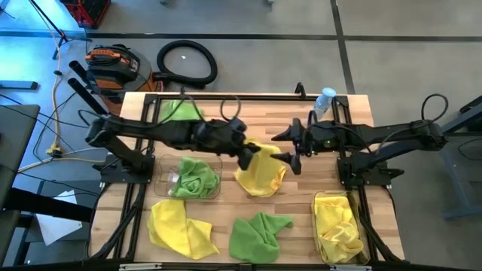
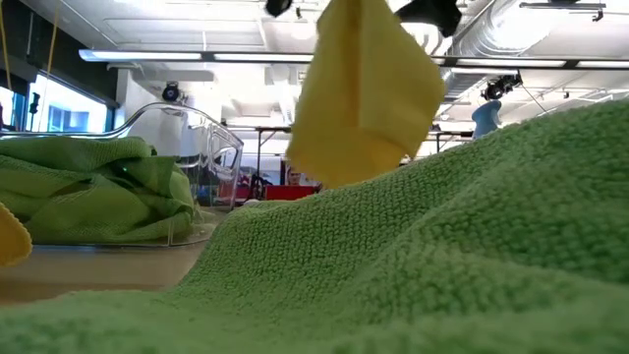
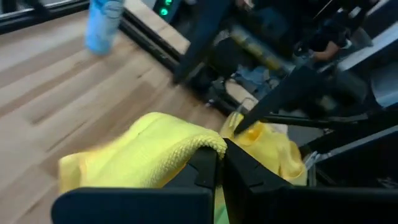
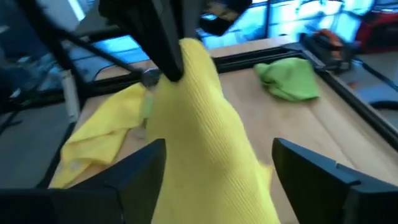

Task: Sort microfiber towel by color & place in baskets
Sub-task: Put the yellow towel into the right transparent bin

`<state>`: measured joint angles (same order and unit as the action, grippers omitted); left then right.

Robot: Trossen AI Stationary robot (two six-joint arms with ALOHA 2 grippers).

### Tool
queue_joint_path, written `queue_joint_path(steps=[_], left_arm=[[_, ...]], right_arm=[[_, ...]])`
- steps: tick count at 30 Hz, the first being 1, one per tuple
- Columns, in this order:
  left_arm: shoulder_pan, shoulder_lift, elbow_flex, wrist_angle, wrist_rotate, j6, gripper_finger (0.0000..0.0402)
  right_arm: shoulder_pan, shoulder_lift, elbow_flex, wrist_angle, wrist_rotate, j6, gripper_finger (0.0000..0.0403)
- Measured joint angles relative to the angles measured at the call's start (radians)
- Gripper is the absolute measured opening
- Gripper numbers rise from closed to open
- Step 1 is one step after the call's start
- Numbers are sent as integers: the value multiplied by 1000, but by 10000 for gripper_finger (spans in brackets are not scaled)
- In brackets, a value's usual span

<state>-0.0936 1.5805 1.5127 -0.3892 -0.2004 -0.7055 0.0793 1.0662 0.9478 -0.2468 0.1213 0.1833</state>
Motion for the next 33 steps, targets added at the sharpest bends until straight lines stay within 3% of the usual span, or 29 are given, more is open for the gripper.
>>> queue_joint_path(steps=[7, 10, 13, 18, 19, 23, 26, 33], left_arm=[[-1, 166, 212, -25, 65, 71, 0], [3, 202, 292, -83, 62, 105, 0], [10, 207, 316, -110, 62, 155, 0], [22, 189, 318, -122, 56, 213, 5], [25, 185, 318, -129, 55, 224, 9], [35, 168, 318, -163, 61, 255, 41], [36, 151, 318, -226, 61, 279, 70], [8, 135, 319, -446, 49, 387, 114]], right_arm=[[0, 85, 0, 28, -97, -67, 301], [0, 104, 0, 18, -110, -44, 275], [0, 107, 0, 19, -113, -43, 206], [0, 100, 0, 8, -123, -5, 35], [0, 95, 1, -3, -125, 4, 19], [0, 71, 1, -90, -116, 181, 30], [32, 29, 1, -171, -75, 291, 14], [233, -101, 1, -244, 115, 593, 5]])
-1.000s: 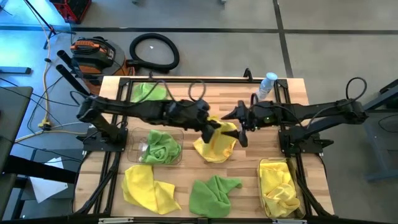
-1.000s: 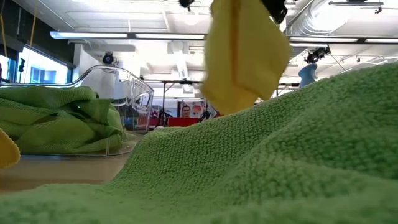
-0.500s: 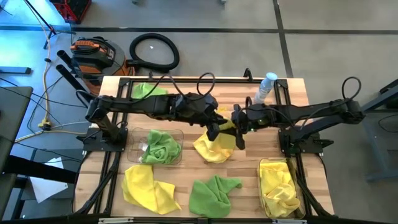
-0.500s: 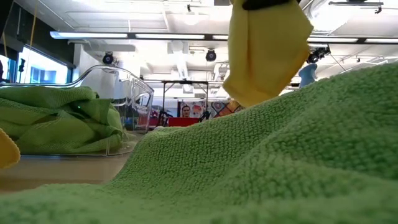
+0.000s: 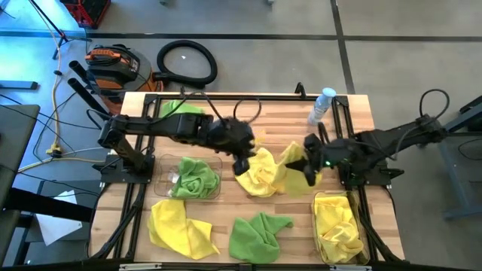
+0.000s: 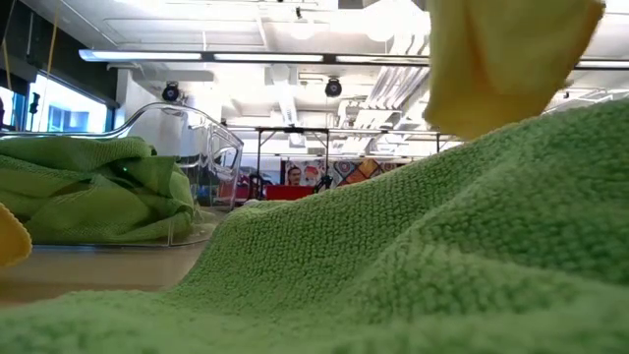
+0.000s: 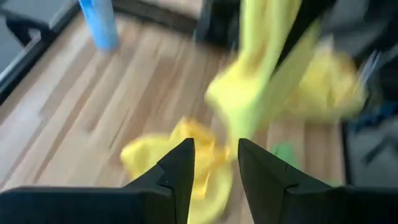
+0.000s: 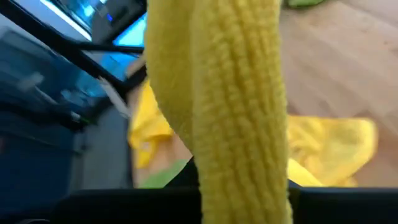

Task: Sort microfiber towel by color & place in baskets
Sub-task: Put the yellow towel into the right transparent bin

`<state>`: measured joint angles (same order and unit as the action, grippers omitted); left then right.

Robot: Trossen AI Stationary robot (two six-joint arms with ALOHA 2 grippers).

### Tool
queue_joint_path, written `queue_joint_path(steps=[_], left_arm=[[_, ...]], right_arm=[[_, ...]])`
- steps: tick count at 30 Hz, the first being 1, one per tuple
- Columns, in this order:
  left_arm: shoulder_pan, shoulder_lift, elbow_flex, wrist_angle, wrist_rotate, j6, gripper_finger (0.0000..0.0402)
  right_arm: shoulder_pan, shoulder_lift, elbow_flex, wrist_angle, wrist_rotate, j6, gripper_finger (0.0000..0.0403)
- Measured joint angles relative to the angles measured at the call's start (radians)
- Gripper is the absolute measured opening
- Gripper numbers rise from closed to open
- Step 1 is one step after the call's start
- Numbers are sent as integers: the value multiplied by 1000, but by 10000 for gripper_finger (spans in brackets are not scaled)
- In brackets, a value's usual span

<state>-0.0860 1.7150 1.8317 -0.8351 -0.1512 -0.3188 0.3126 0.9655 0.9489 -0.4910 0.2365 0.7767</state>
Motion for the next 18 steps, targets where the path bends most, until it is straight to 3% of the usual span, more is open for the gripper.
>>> queue_joint_path(steps=[4, 10, 13, 18], left_arm=[[-48, -3, -14, -109, -83, 19, 116], [-86, -42, -151, -111, -119, 18, 114], [-88, -71, -242, -84, -89, 5, 113], [-87, -136, -364, -15, -55, -30, 113]], right_arm=[[169, -22, 20, -53, 138, 193, 3], [388, 104, 222, -400, 273, 528, 2], [454, 207, 372, -612, 254, 707, 1], [533, 393, 610, -932, 92, 1028, 1]])
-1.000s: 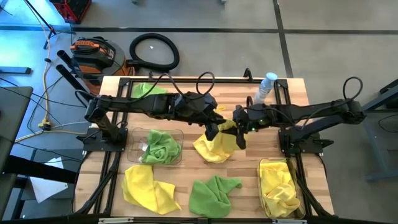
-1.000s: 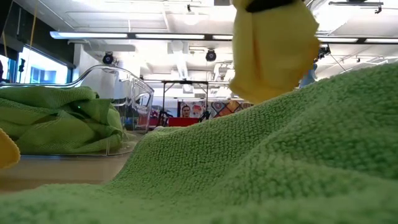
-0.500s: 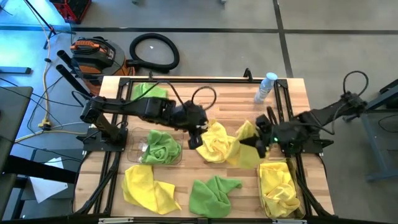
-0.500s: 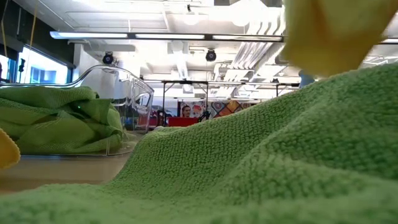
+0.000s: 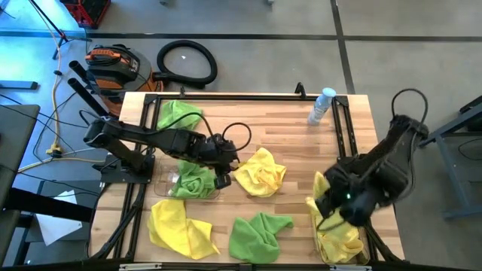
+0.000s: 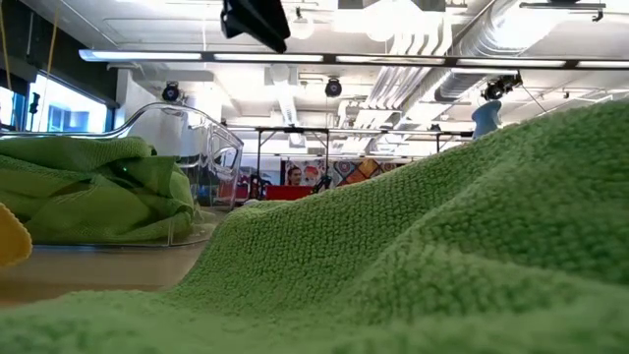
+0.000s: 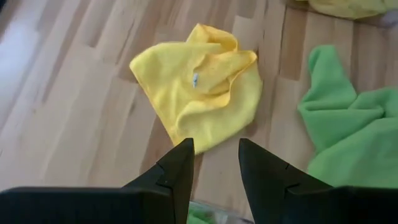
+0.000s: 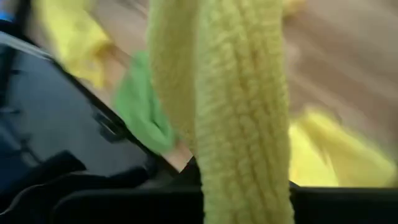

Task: Sort microfiber towel by color & place in baskets
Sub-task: Put the yellow towel into the right transparent bin

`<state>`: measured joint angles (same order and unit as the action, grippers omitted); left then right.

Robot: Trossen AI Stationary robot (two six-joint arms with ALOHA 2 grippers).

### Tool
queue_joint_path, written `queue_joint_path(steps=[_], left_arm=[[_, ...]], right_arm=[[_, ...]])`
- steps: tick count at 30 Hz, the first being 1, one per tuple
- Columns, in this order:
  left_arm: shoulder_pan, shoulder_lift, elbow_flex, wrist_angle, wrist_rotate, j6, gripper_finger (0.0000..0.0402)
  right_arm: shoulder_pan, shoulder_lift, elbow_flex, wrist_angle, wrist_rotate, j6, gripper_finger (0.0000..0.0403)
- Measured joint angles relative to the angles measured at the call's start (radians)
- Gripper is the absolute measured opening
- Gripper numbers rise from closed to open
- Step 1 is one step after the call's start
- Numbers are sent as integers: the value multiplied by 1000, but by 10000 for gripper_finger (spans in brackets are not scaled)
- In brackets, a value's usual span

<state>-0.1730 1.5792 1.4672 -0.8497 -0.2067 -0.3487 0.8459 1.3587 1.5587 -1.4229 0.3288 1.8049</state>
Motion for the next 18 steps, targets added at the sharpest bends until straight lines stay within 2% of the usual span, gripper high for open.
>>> queue_joint_path(steps=[5, 10, 13, 18], left_arm=[[-1, -48, -82, 93, 44, -17, 113], [-1, -58, -109, 121, 67, -33, 113], [-4, -58, -109, 124, 67, -34, 113], [-4, -58, -109, 123, 67, -41, 113]], right_arm=[[79, 147, 117, -133, -108, 229, 1], [147, 244, 97, -148, -125, 434, 1], [155, 307, 67, -146, -171, 441, 1], [149, 373, -9, -143, -174, 420, 1]])
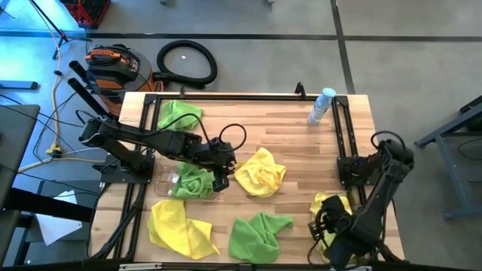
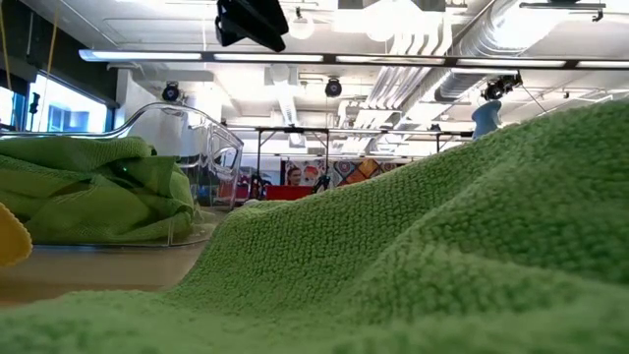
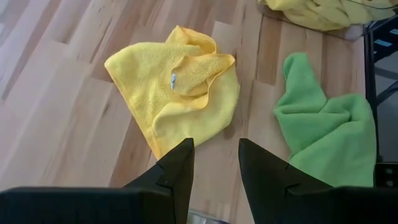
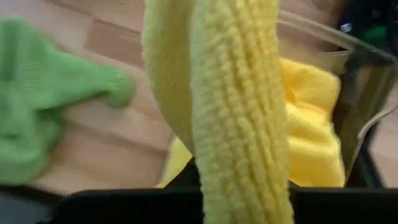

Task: Sort microfiber towel by color & place in baskets
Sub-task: Put the yellow towel into the right transparent bin

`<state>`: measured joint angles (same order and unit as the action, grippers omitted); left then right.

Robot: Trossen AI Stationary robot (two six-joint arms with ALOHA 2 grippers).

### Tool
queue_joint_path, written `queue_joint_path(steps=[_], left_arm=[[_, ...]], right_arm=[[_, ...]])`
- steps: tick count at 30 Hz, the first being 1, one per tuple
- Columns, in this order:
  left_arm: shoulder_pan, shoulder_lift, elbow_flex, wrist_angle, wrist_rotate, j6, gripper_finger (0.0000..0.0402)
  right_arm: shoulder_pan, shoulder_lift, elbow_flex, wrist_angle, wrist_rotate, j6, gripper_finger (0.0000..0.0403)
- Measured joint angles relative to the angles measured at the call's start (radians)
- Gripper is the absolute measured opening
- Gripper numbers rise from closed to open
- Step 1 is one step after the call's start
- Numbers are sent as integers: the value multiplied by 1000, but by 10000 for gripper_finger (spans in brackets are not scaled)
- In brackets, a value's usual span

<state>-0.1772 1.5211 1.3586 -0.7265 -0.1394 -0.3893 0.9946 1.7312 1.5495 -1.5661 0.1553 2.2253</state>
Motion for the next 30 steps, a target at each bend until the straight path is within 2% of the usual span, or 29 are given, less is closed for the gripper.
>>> queue_joint_path(steps=[5, 12, 15, 23, 30], left_arm=[[0, 0, 0, 0, 7, -29, 113], [0, 1, 0, 0, 8, -56, 113], [0, 1, 0, 0, 8, -70, 113], [1, 1, 0, 0, 7, -81, 113], [2, 1, 1, 37, -1, -80, 113]], right_arm=[[35, 4, -119, 80, -4, 3, 1], [70, 2, -323, 337, -2, 0, 2], [73, 2, -364, 422, -3, -25, 15], [76, -25, -297, 369, -7, -45, 103], [80, -78, -126, 166, -8, -58, 188]])
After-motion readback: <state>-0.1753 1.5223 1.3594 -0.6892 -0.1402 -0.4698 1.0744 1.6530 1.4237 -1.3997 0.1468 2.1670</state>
